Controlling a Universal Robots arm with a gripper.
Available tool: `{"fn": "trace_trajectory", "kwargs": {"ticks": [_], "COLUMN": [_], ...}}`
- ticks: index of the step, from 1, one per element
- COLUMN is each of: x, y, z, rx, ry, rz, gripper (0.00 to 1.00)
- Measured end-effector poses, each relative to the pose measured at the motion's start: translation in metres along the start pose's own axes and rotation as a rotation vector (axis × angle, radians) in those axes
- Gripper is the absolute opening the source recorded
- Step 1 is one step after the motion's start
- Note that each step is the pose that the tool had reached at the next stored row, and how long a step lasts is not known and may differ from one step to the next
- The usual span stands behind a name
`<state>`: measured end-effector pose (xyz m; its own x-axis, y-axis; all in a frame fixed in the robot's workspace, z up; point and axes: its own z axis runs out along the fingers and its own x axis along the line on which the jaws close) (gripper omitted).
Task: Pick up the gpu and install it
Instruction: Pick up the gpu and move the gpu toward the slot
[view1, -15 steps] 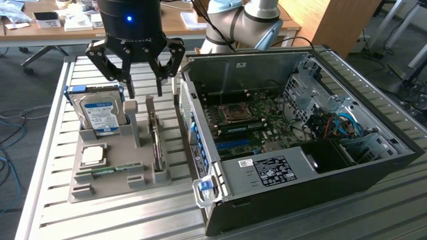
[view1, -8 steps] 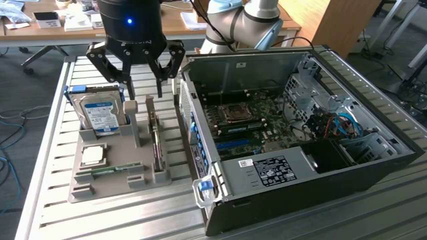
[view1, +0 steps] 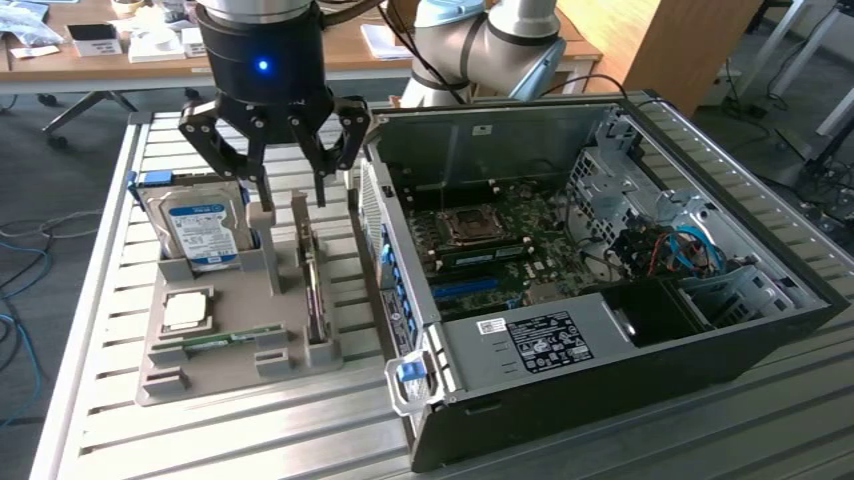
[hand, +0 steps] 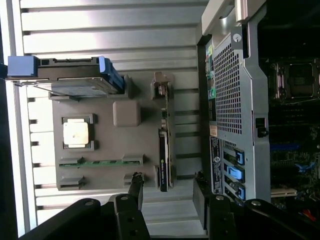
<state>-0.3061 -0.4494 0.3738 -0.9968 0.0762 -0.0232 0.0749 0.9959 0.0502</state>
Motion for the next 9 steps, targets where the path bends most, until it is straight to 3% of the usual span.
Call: {"fn": "trace_trajectory", "kwargs": {"ticks": [9], "x": [0.0003], "y": [-0.0005], "z": [0.0107], "rx": [0.0001], "ry": [0.0000], "rz": [0.000], "gripper": [0.53]}}
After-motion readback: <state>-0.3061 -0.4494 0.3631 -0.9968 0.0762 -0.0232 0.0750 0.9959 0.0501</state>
